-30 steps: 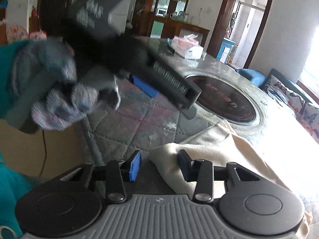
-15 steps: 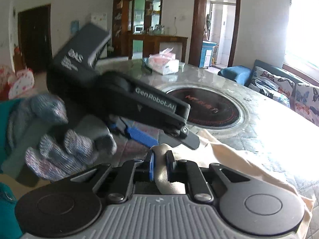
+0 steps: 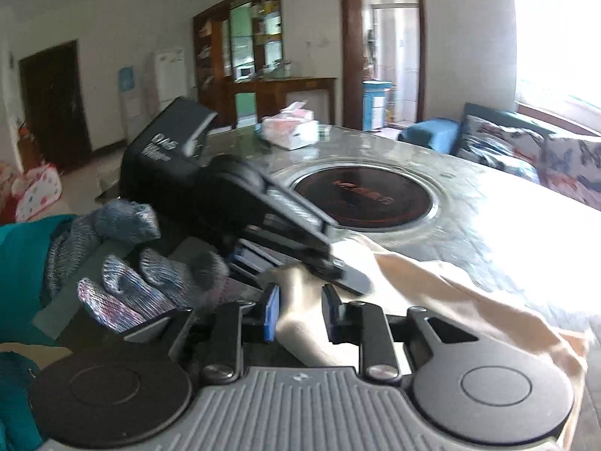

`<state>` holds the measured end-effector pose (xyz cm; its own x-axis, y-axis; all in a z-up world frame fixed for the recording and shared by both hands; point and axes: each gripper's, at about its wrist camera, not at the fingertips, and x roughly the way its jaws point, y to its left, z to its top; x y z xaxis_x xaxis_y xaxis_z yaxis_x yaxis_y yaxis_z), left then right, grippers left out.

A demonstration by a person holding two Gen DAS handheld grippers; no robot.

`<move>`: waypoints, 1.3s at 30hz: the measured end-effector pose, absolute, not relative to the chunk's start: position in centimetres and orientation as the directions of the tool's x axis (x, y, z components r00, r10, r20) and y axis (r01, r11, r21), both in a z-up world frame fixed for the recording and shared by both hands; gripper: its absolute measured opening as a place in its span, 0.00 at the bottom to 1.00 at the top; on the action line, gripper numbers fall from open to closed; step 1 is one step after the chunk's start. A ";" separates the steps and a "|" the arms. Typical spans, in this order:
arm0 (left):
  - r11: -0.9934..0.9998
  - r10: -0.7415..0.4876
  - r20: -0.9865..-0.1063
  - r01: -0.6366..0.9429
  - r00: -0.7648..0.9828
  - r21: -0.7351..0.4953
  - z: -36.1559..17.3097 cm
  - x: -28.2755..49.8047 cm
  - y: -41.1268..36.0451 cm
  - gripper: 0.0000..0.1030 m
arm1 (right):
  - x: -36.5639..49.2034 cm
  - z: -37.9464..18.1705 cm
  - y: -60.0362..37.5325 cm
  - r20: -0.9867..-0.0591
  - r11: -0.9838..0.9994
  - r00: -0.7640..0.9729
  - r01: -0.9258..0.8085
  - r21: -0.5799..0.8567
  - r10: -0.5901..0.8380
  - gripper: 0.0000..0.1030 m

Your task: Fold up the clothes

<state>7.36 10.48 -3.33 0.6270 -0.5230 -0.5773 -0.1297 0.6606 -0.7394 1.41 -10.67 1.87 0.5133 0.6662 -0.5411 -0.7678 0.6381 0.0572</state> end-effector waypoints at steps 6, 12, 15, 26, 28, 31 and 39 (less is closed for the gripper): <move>0.695 -0.505 -0.589 -0.107 0.632 -0.711 -3.0 7.3 10.3 0.26 | 3.5 1.6 -16.0 -0.548 0.808 0.673 -0.588 0.011 0.497 0.28; 0.729 -0.484 -0.603 -0.090 0.634 -0.679 -2.7 7.3 9.6 0.26 | 7.7 -0.9 -21.9 -0.589 0.942 0.754 -0.334 0.037 0.291 0.30; 0.737 -0.479 -0.607 -0.085 0.635 -0.670 -2.6 7.4 9.5 0.27 | 9.1 -2.0 -23.7 -0.608 0.959 0.749 -0.273 0.080 0.264 0.37; 0.774 -0.448 -0.621 -0.069 0.643 -0.630 -2.2 7.4 8.5 0.26 | 9.1 -2.8 -25.6 -0.596 0.940 0.727 -0.265 0.214 0.340 0.17; 0.794 -0.429 -0.628 -0.059 0.649 -0.604 -1.9 7.3 8.2 0.26 | 8.5 -2.4 -25.5 -0.584 0.940 0.737 -0.270 0.207 0.341 0.11; 0.829 -0.401 -0.630 -0.028 0.665 -0.558 -1.1 7.2 7.4 0.23 | 7.5 -1.8 -25.3 -0.561 0.942 0.756 -0.276 0.193 0.336 0.10; 0.883 -0.400 -0.593 0.119 0.699 -0.455 2.0 8.3 3.8 0.21 | 5.1 0.9 -26.1 -0.491 0.952 0.816 -0.265 0.154 0.306 0.09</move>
